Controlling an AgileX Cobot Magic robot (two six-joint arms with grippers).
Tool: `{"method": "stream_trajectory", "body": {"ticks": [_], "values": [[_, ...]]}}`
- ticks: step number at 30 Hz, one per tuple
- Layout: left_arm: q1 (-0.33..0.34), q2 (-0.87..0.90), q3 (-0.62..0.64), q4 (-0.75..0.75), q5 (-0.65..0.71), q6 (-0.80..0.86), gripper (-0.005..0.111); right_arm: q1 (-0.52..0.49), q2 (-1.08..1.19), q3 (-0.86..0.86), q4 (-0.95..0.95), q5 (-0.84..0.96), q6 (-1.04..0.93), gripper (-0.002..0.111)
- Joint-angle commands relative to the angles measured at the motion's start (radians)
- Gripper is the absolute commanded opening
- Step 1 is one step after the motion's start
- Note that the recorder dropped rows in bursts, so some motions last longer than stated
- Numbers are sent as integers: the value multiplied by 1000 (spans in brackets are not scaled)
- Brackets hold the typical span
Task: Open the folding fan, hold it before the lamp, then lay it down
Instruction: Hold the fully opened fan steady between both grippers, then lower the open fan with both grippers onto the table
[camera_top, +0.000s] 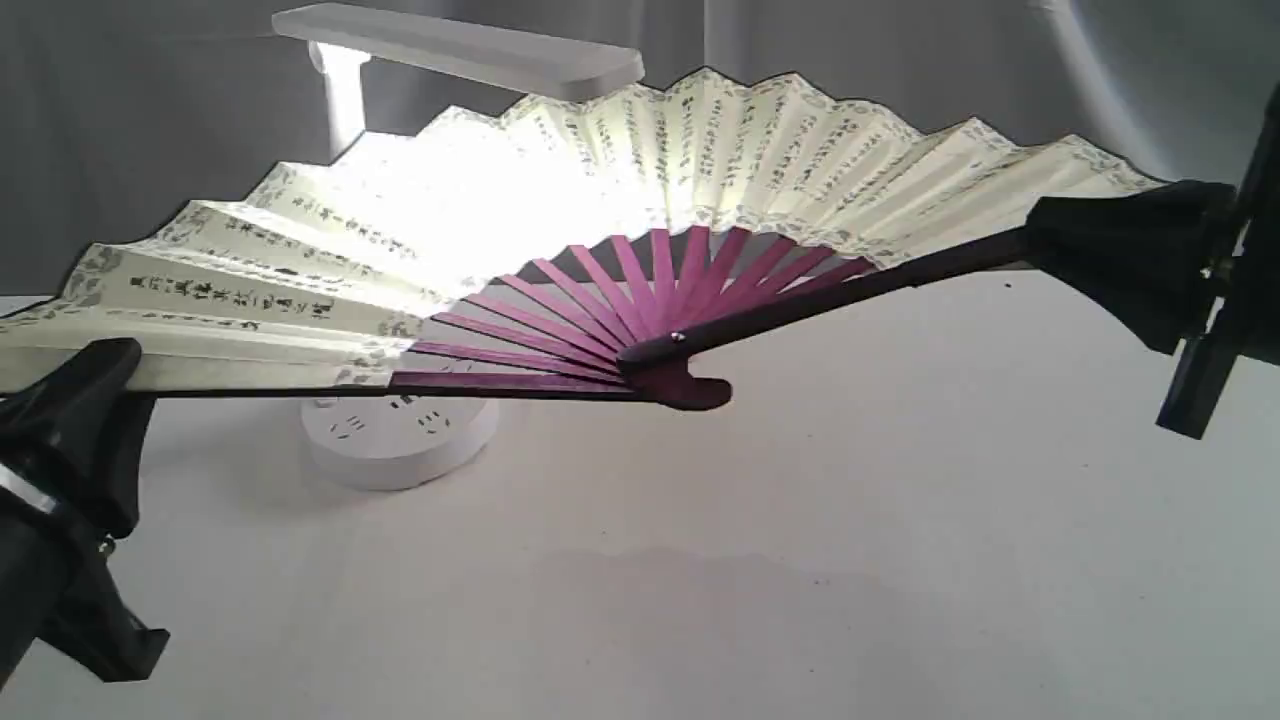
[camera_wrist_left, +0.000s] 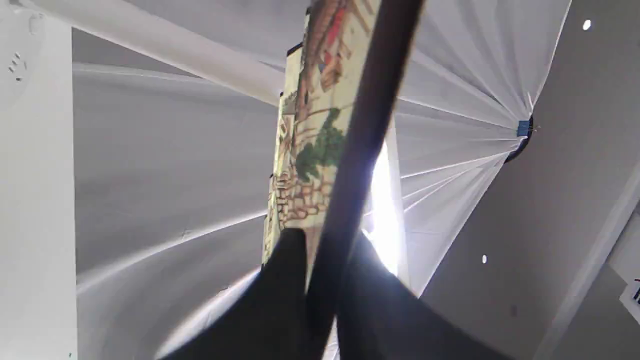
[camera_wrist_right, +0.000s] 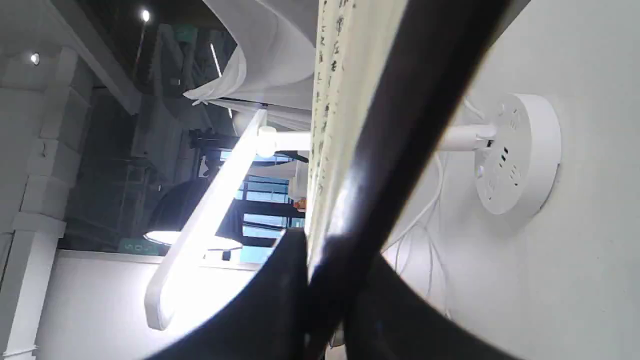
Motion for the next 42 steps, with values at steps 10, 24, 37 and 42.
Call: {"method": "stream_trajectory", "body": {"ticks": [10, 24, 37, 42], "values": [[8, -24, -18, -45, -75, -58, 0, -12, -2, -7, -28, -91, -39, 0], [8, 13, -62, -25, 85, 18, 0, -131, -2, -7, -175, -133, 11, 0], [8, 258, -166, 63, 110, -67, 0, -231, -2, -7, -282, -198, 32, 0], [8, 358, -226, 127, 110, -65, 0, -231, -2, -7, -346, -277, 36, 0]]}}
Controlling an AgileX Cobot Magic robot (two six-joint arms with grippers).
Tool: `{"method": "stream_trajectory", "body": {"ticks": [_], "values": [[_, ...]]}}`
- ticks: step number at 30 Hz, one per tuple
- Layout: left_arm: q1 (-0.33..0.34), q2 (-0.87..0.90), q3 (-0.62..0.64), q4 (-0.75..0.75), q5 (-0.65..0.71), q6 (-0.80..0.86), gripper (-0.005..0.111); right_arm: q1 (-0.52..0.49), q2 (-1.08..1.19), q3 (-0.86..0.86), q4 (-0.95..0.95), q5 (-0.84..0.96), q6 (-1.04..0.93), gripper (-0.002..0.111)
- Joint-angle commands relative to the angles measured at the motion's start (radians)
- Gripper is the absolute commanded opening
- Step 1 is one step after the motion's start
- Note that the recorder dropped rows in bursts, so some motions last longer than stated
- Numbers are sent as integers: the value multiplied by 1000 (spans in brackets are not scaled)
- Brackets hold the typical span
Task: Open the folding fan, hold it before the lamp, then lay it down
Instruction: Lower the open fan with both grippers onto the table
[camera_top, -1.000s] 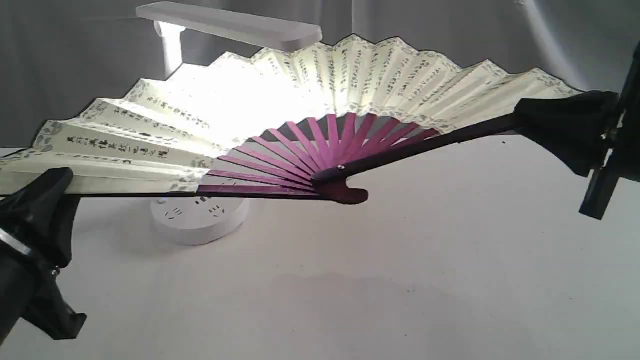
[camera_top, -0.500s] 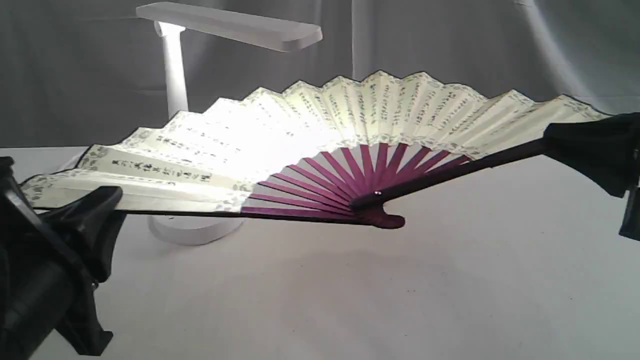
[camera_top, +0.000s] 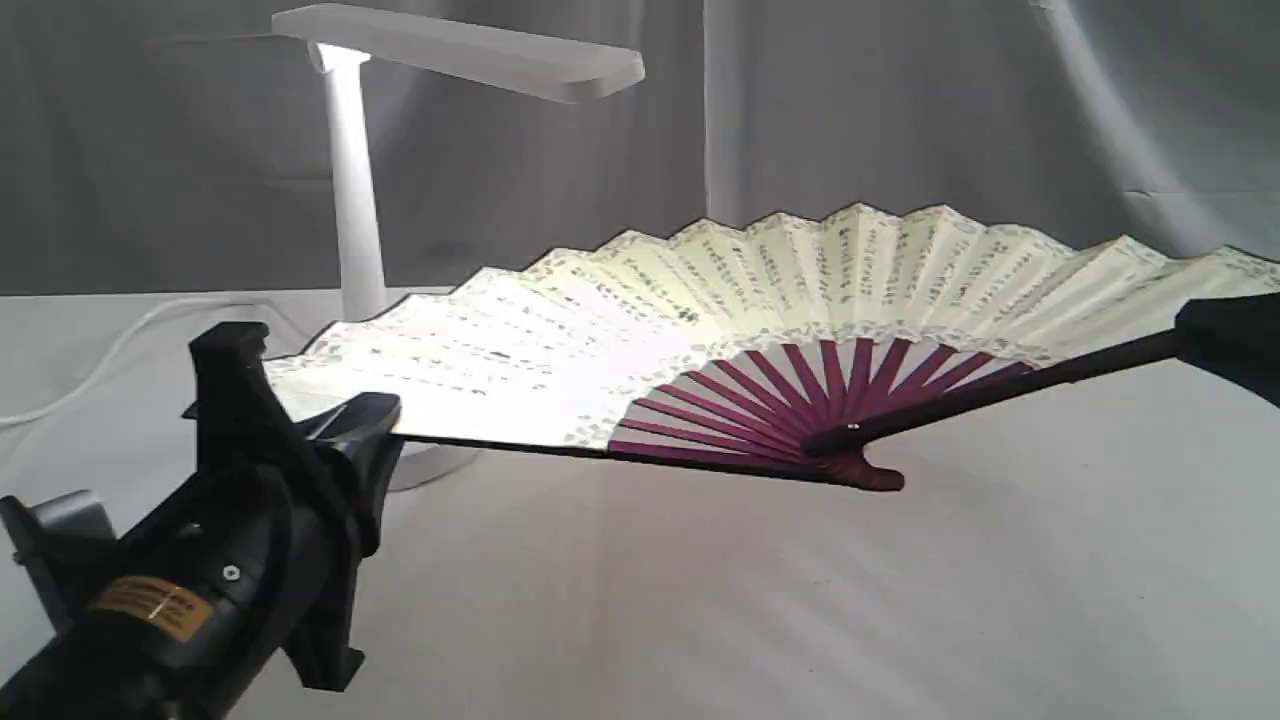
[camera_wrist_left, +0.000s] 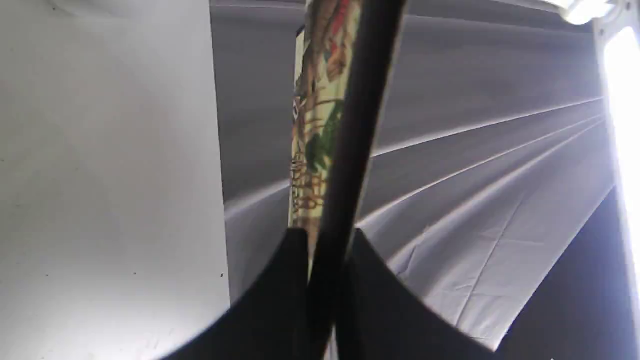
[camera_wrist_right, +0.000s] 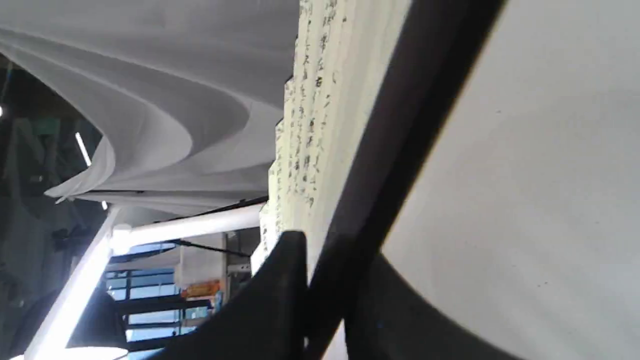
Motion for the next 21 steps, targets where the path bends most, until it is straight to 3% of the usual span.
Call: {"method": "stream_trajectory", "body": {"ticks": [1, 7, 14, 21], "values": [[7, 55, -42, 10, -81, -38, 0, -10, -2, -5, -116, -144, -48, 0], [7, 168, -66, 18, -85, -58, 0, -10, 0, -5, -158, -213, -14, 0], [7, 260, -70, 20, -85, -219, 0, -10, 60, -5, -160, -269, 25, 0], [7, 331, -142, 47, -81, -224, 1, -10, 162, -5, -149, -283, 18, 0]]}}
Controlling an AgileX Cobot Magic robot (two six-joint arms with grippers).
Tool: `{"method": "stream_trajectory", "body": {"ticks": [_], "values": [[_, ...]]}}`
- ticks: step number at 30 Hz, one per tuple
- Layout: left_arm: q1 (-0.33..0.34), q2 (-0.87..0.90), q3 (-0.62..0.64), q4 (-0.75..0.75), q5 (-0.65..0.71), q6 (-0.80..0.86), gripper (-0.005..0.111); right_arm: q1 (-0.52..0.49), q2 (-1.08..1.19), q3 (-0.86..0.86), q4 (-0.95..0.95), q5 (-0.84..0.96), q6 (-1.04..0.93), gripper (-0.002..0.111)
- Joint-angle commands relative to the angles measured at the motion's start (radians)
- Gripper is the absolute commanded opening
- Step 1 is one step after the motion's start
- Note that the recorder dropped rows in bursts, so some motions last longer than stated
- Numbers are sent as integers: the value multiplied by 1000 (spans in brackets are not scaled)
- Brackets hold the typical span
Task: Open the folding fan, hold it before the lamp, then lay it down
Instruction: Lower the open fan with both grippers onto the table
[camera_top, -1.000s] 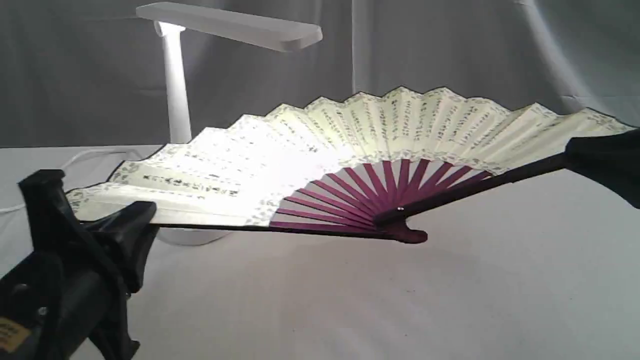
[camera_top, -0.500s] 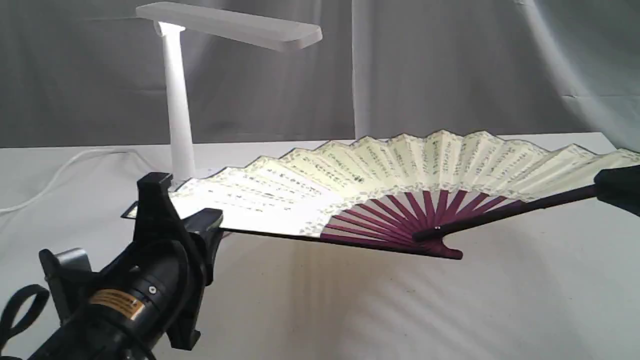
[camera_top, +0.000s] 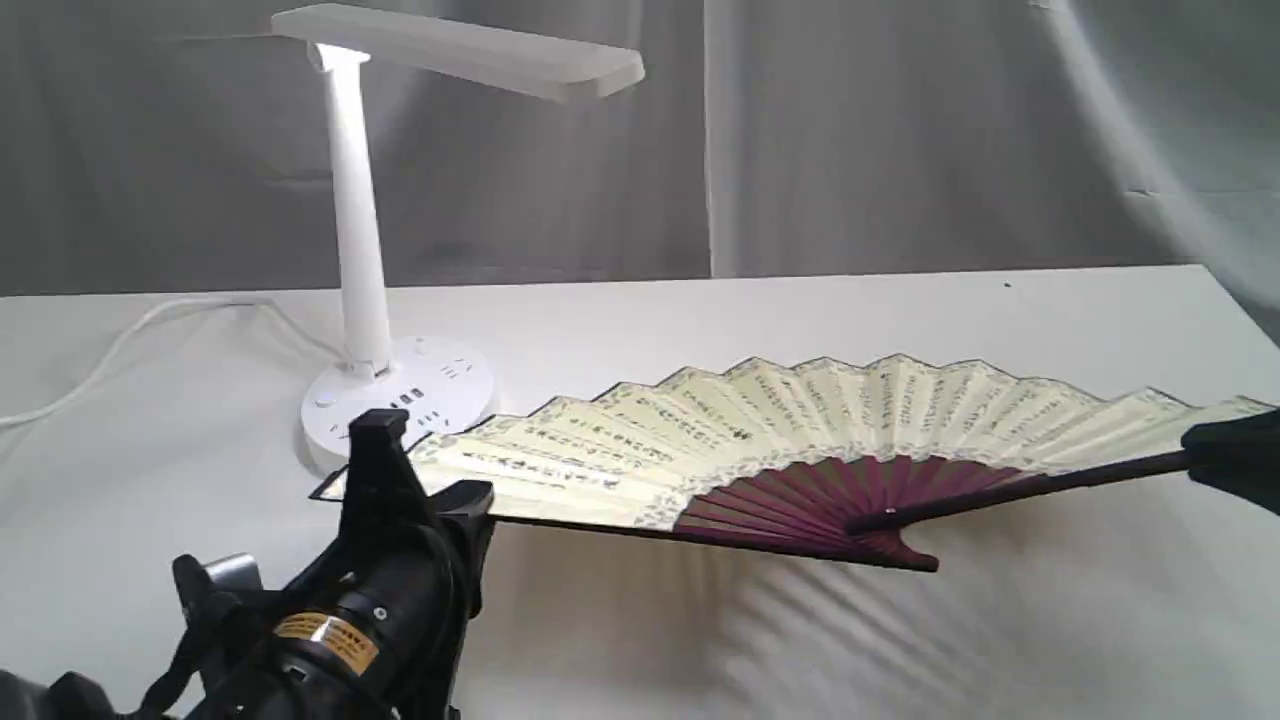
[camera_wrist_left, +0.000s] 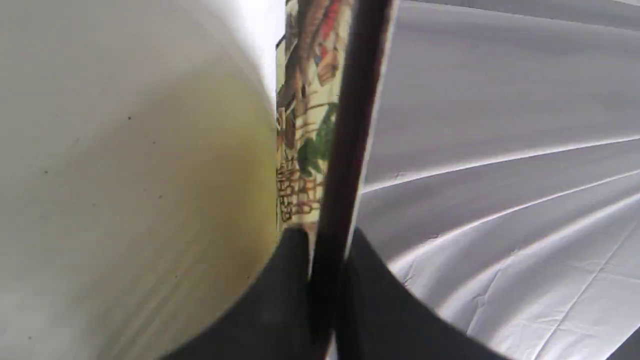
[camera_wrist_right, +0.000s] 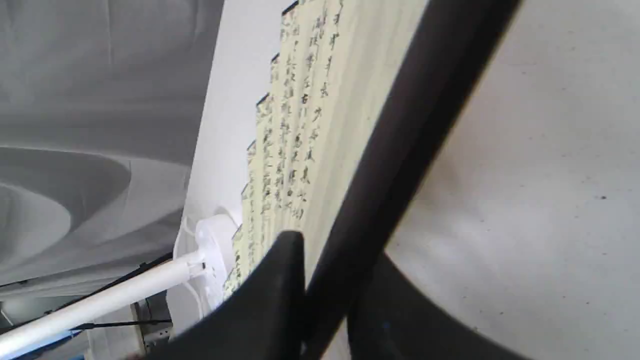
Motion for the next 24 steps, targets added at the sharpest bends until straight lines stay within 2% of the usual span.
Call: {"method": "stream_trajectory", "body": {"ticks": [1, 12, 18, 21, 24], "values": [[5, 22, -45, -17, -64, -39, 1, -8, 37, -4, -52, -73, -57, 0], [5, 149, -132, -13, -66, -37, 1, -8, 75, -4, -30, -177, -104, 0], [5, 182, -135, 7, -71, -28, 2, -8, 75, -4, -41, -200, -104, 0], [5, 186, -135, 8, -73, -28, 10, -8, 75, -4, -56, -211, -104, 0], [5, 186, -135, 8, -75, -28, 25, -8, 75, -4, -60, -215, -112, 5]]}}
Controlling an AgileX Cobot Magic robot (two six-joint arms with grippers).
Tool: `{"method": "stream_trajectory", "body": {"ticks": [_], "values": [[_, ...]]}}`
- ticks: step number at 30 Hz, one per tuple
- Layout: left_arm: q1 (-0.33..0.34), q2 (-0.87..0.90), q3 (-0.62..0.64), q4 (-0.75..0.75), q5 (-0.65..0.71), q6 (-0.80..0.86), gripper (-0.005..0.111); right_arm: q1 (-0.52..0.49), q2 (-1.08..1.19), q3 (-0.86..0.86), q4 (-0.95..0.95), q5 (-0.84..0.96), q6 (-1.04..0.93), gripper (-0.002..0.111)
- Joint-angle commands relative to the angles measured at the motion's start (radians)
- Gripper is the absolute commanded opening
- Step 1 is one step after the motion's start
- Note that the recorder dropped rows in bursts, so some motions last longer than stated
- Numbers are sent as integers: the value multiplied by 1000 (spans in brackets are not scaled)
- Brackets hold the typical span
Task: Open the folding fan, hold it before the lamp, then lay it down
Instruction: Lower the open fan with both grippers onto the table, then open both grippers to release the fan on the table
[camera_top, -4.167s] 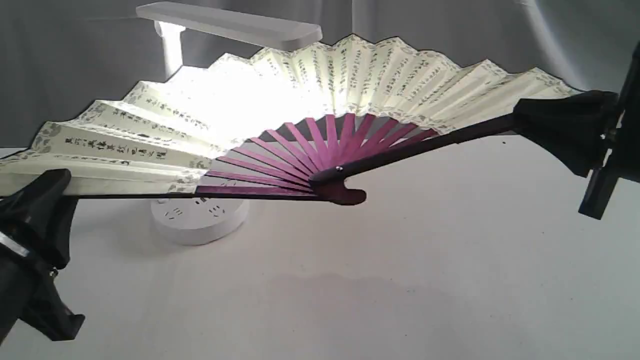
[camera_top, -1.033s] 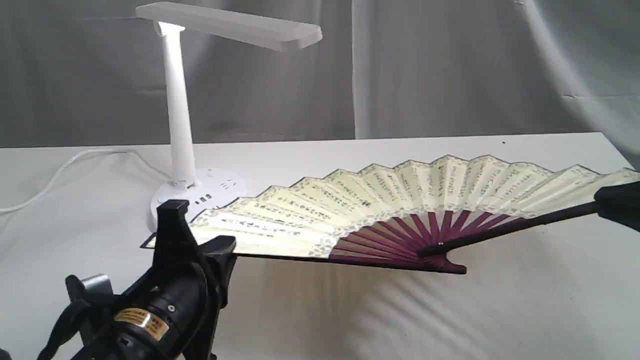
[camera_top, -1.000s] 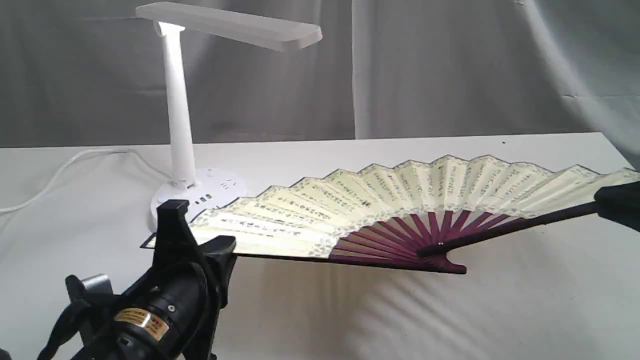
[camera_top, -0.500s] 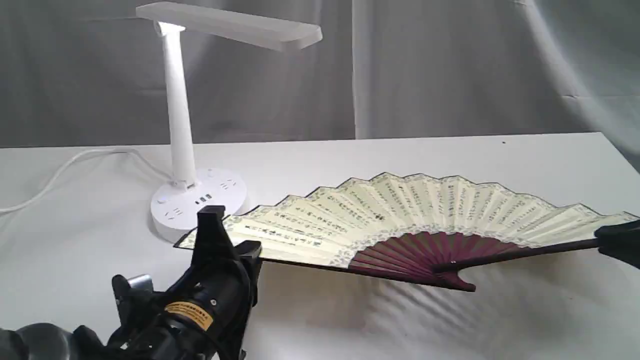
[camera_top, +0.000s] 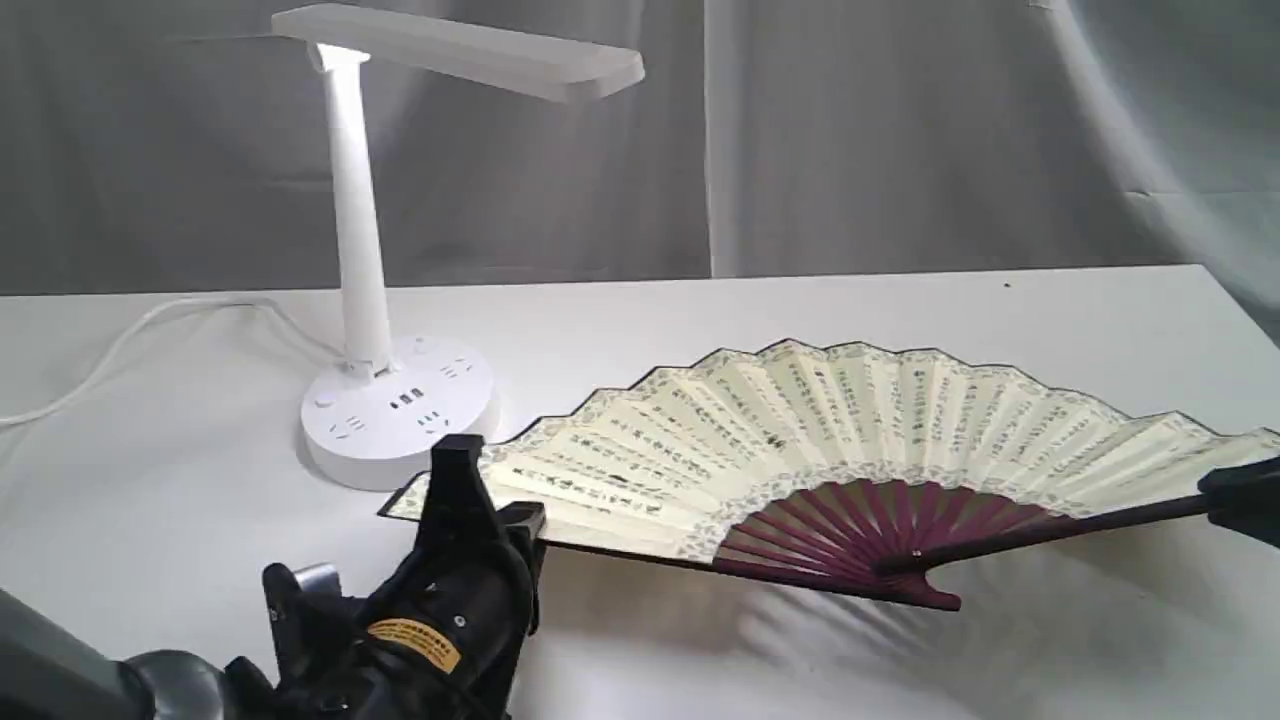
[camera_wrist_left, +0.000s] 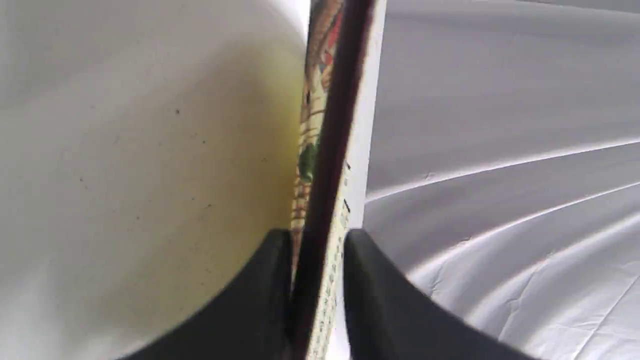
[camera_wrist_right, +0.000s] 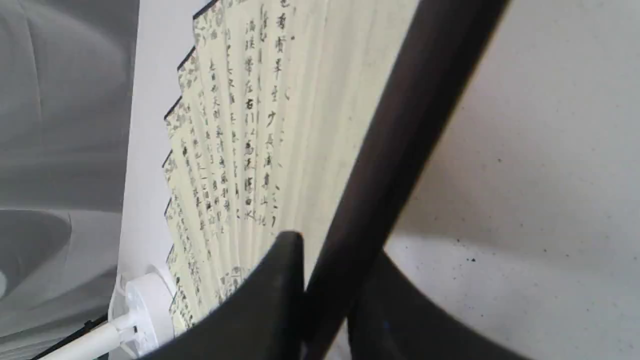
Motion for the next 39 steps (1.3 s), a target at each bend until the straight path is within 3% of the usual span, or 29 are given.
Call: {"method": "stream_trajectory", "body": {"ticks": [1, 8, 12, 19, 28, 34, 39], "values": [[5, -5, -10, -10, -57, -12, 31, -2, 3, -4, -77, -85, -67, 10], [9, -5, -10, -6, -57, 76, 65, -2, 3, -4, -124, -95, -71, 51], [12, -5, -10, -3, -57, 252, 72, -2, 3, -4, -152, -115, -71, 64], [12, -7, -10, 68, -57, 279, 72, 0, 3, -4, -140, -58, -71, 66], [12, -70, -8, 97, -22, 532, 66, 20, -50, -4, -244, -63, -15, 60], [12, -159, -8, -97, 112, 761, 66, 122, -91, -4, -259, -74, -18, 60], [12, -235, -8, -224, 205, 1126, 66, 195, -94, -4, -289, -88, -18, 60]]}}
